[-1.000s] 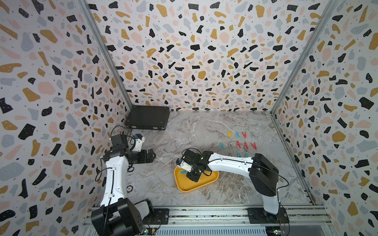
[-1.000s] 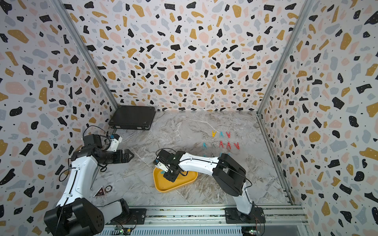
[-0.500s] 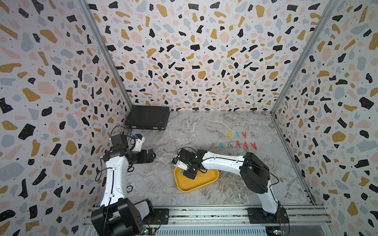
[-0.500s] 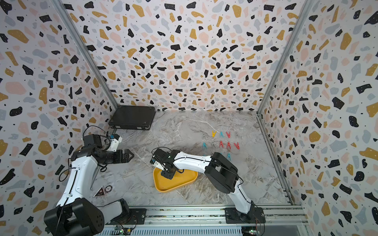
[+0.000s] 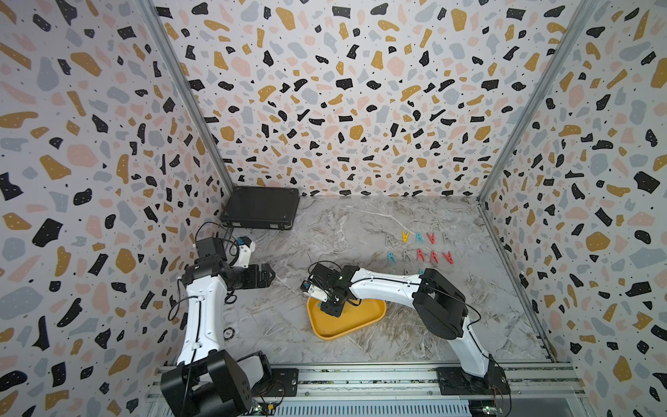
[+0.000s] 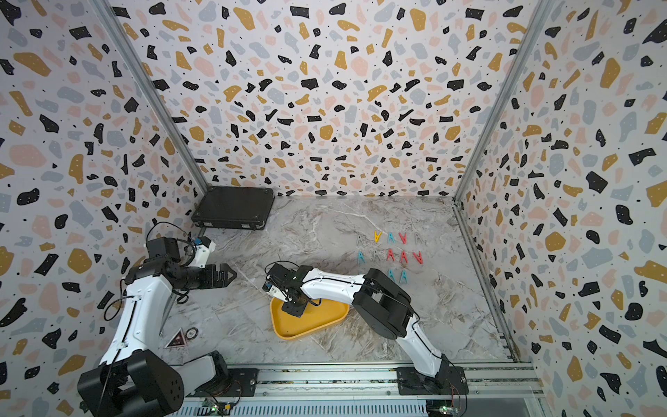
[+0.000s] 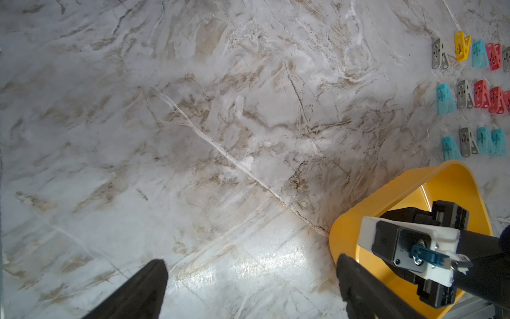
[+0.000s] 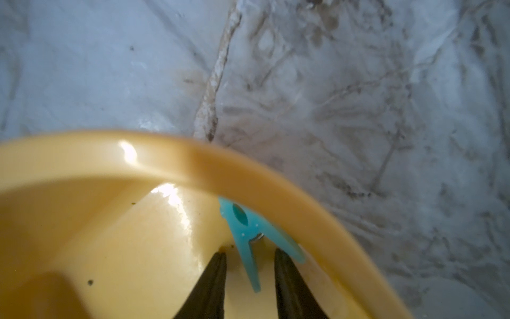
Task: Take the clothespins out of the storage box
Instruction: Pick up the clothespin from the storage box.
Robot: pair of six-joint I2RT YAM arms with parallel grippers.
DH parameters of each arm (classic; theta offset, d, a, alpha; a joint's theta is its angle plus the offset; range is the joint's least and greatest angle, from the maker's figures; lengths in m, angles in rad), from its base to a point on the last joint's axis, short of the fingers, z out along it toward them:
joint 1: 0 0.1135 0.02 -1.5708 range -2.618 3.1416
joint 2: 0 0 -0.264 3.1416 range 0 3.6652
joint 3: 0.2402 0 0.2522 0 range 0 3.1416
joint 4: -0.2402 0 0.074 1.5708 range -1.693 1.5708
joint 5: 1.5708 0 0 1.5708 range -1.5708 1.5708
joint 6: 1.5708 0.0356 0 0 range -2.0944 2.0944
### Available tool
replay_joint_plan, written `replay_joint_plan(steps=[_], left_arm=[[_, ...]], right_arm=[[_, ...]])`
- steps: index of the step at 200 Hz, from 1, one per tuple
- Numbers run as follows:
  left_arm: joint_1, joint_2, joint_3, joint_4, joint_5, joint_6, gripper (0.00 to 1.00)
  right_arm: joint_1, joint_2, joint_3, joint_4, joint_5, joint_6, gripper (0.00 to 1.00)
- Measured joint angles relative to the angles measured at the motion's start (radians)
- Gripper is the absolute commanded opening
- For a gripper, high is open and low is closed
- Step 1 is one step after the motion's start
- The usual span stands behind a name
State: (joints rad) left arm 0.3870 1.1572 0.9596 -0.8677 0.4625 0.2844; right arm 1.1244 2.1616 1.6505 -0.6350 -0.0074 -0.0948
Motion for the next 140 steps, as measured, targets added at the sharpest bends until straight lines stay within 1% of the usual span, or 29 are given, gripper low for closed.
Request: replay_joint_plan(steps=[28,62,75,108,116,140], left_arm=[[0.000,0.000,0.000,0.000,0.000,0.000,1.00],[0.000,0.000,0.000,0.000,0.000,0.000,1.00],[0.000,0.000,0.000,0.000,0.000,0.000,1.00],[0.000,0.000,0.000,0.000,0.000,0.000,1.00],[0.000,0.000,0.000,0.000,0.000,0.000,1.00],[0.000,0.000,0.000,0.000,0.000,0.000,1.00]], right_arm=[[0.000,0.001,0.000,0.002,-0.008,0.000,0.23],[0.000,0.001,-0.007,0.017,-0.015,0.005,0.16],[0.000,-0.001,-0.010,0.024,-0.019,0.007,0.11],[0.000,-0.033,-0.061,0.061,-0.027,0.019,0.02],[0.000,-0.048,-0.082,0.067,-0.029,0.023,0.00],[0.000,-0.098,-0.137,0.068,-0.035,0.035,0.00]])
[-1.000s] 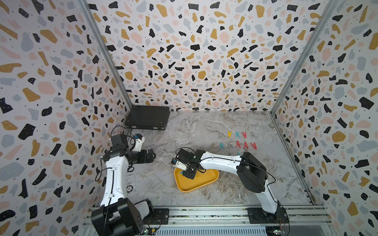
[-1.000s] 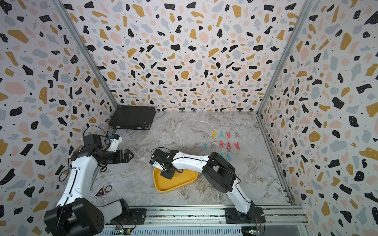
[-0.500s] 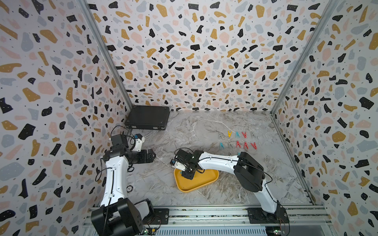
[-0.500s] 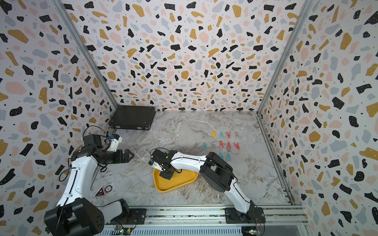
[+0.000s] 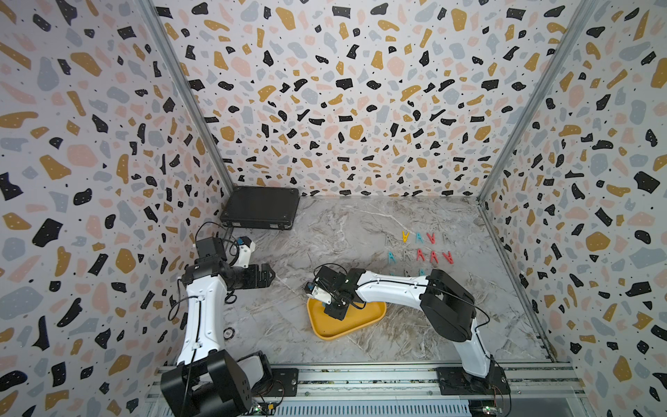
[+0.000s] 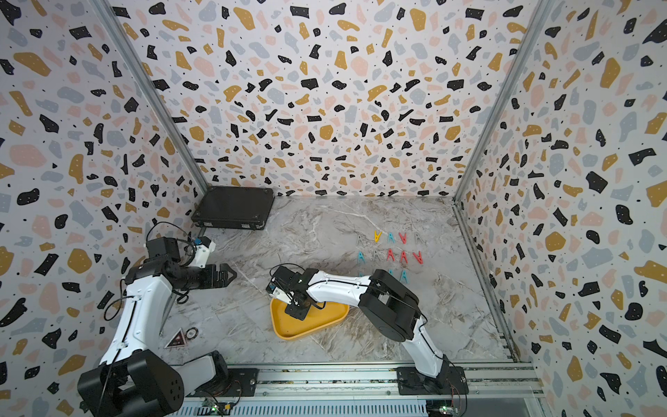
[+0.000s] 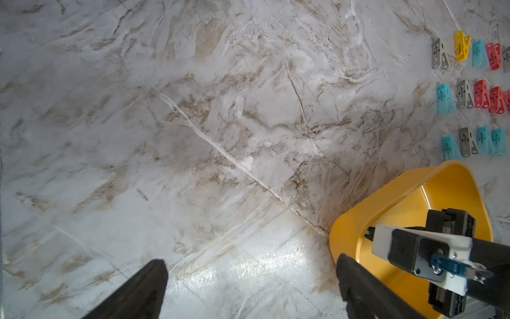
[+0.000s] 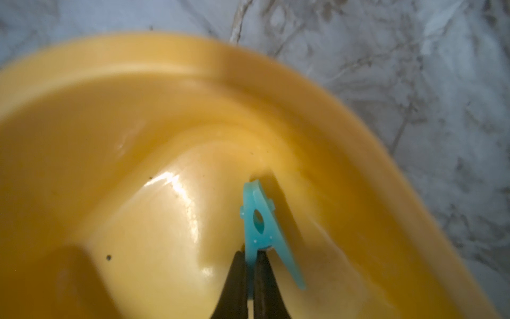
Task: Take the clothespins out of the storage box
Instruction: Pick up the clothespin from the storage box.
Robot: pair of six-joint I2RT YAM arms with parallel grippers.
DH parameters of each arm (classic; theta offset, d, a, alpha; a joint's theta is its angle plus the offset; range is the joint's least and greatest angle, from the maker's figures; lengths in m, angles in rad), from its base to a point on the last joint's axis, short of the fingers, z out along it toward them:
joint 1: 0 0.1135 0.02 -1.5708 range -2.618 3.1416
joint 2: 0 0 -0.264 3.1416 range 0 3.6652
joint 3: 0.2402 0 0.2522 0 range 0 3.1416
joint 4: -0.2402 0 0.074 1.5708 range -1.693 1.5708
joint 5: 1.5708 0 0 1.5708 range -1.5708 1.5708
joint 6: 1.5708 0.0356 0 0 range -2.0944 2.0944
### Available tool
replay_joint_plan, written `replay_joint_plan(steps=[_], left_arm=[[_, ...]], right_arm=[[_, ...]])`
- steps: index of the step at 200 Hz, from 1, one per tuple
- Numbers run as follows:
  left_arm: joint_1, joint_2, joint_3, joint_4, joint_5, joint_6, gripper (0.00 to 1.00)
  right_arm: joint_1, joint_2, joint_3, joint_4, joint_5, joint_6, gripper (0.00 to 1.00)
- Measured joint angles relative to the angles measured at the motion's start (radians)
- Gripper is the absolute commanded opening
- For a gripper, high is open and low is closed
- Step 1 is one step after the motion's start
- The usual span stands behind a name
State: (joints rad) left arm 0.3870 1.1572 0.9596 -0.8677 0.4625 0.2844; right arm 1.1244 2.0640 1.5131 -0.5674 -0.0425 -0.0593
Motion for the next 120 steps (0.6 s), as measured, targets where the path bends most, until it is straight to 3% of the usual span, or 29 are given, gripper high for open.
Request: replay_joint_plan(steps=[120], left_arm=[[0.000,0.005,0.000,-0.009,0.027,0.012,1.00]], right_arm=[[0.000,-0.392,-0.203,0.060,-0.014,0.139,0.00]])
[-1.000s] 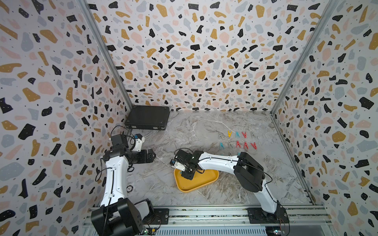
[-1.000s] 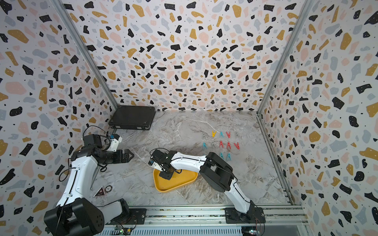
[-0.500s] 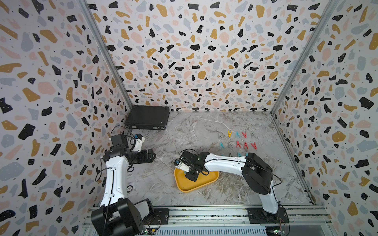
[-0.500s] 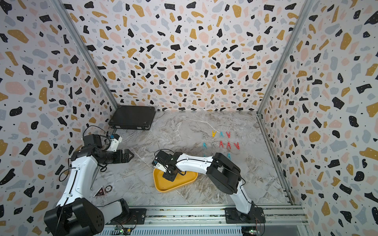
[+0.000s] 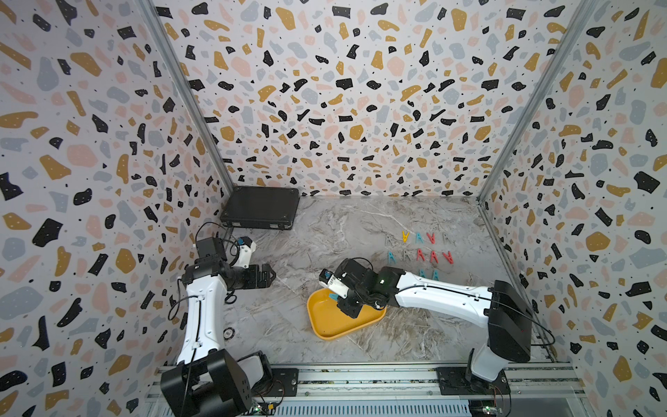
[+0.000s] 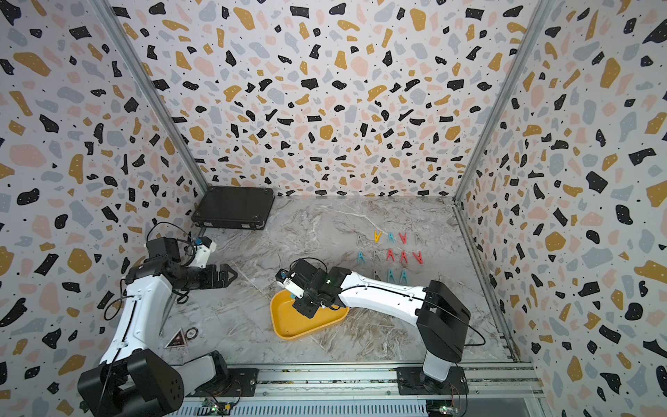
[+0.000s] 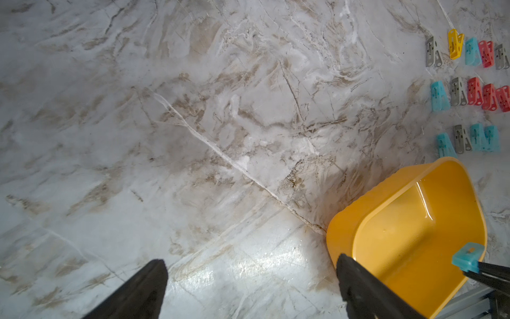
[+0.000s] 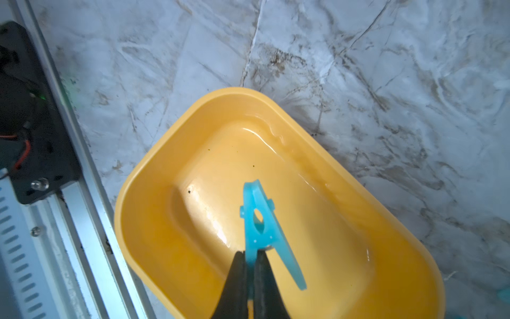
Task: Take the clothespins out of the storage box
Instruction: Pick up the clothespin from the storage box, then place the clothespin at the center of the board.
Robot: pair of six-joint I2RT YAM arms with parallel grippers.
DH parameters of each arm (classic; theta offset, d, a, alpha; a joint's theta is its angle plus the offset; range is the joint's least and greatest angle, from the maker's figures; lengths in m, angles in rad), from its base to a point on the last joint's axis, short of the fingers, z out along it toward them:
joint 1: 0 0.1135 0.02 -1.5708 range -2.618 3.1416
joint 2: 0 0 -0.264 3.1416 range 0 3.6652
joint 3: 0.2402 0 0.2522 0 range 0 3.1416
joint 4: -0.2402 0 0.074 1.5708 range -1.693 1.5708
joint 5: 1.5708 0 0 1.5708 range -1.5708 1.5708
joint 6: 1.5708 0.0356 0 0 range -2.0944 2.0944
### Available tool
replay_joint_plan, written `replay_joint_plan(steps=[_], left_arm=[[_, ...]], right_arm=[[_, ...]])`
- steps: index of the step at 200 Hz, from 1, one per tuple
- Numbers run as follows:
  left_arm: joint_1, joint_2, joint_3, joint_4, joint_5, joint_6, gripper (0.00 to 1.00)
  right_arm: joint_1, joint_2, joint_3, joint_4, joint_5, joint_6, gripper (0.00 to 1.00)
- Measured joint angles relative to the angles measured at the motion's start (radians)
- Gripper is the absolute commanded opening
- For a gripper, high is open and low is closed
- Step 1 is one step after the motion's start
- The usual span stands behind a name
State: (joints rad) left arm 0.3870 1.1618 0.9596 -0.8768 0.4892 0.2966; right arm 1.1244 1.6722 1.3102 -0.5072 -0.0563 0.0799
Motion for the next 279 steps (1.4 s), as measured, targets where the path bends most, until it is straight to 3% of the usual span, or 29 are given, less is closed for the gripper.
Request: replay_joint_plan(steps=[63,157,222,279], left_arm=[[-0.013,-0.001,0.000,-0.021,0.076,0.017,1.00],[-0.166,0.015,0.017,-0.020,0.104,0.048,1.00],[-0.287,0.018,0.015,0.013,0.096,0.044,1.00],[-0.304,0.018,-0.014,0.024,0.097,0.041,1.00]], right_arm=[[-0.027,-0.068,-0.045,-0.006,0.031,0.120,0.00],[-0.227,-0.262,-0.196,-0.077,0.125,0.278,0.00],[-0.474,-0.353,-0.299,-0.172,0.132,0.343,0.00],[-0.689,-0.375,-0.341,-0.239,0.092,0.327,0.00]])
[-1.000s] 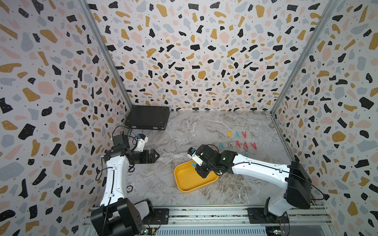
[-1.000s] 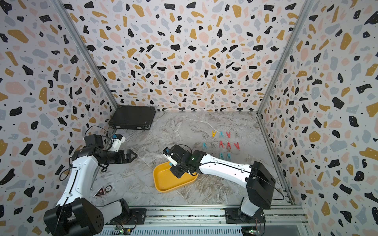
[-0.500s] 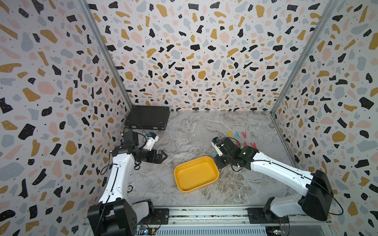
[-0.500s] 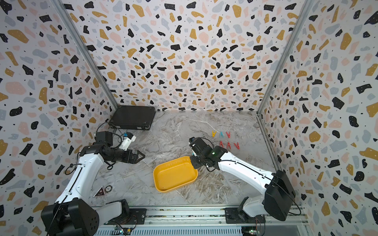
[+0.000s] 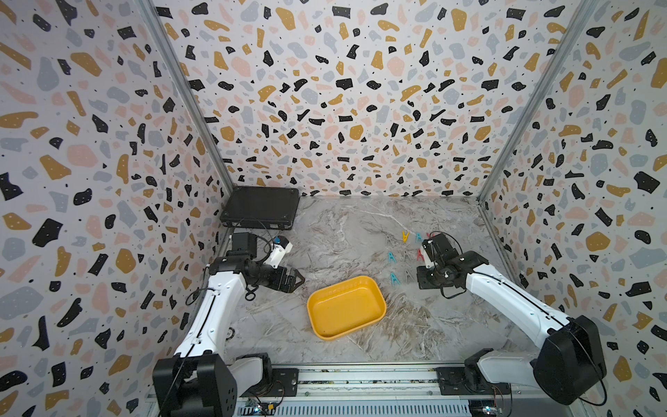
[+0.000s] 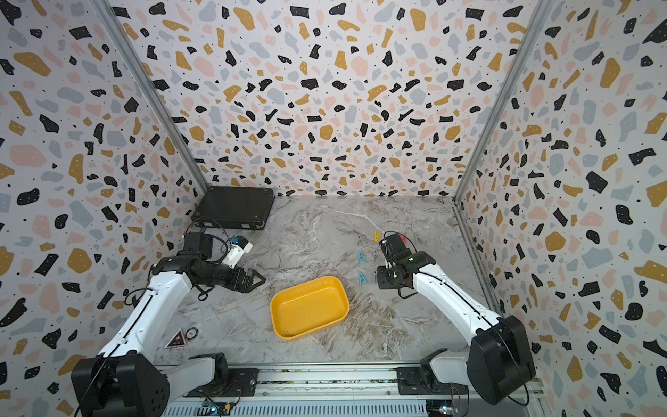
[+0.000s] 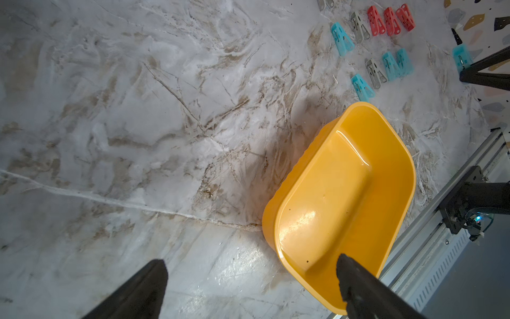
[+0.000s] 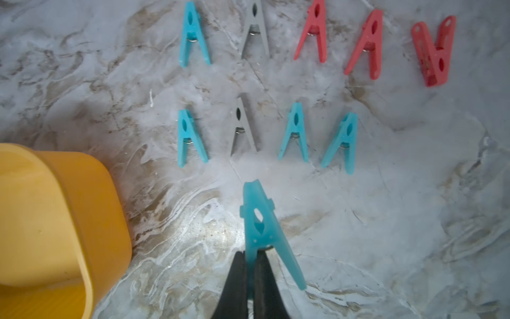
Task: Take the clothespins out of the storage box
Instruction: Place the clothespin at the center of the board.
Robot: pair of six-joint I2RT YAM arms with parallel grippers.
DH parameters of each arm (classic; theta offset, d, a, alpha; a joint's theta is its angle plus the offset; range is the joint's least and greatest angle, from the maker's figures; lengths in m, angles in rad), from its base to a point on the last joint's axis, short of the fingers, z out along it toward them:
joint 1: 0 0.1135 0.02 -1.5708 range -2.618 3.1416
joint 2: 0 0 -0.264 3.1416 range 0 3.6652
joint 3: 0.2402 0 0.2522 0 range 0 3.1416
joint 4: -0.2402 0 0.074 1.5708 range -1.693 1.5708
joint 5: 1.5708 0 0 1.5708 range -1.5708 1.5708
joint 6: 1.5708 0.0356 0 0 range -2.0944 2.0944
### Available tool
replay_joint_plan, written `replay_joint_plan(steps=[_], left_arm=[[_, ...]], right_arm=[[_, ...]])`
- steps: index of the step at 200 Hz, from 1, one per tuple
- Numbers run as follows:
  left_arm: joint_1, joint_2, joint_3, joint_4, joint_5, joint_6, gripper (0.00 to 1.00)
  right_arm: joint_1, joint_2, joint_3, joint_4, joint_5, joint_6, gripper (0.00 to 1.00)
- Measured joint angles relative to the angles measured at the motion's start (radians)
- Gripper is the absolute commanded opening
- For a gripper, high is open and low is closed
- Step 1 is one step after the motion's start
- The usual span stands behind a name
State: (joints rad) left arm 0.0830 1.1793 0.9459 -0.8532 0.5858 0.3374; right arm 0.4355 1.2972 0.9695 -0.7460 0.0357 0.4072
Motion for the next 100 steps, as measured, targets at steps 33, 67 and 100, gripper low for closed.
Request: replay_joint_plan(steps=[33,67,100], left_arm=[[0.000,-0.003,-0.005,0.002,0.000,0.000,1.00],[0.000,-0.004,-0.008,0.002,0.000,0.000,1.00],[0.000,-0.004,-0.009,0.002,-0.001,0.000,1.00]], right_arm=[[-0.099,0.023,0.000,-0.011,-0.032,-0.021,0.00],[-0.180,0.075,0.000,-0.015,-0.040,-0.050,0.00],[-0.244,0.118,0.000,-0.023,-0.040,-0.076,0.00]])
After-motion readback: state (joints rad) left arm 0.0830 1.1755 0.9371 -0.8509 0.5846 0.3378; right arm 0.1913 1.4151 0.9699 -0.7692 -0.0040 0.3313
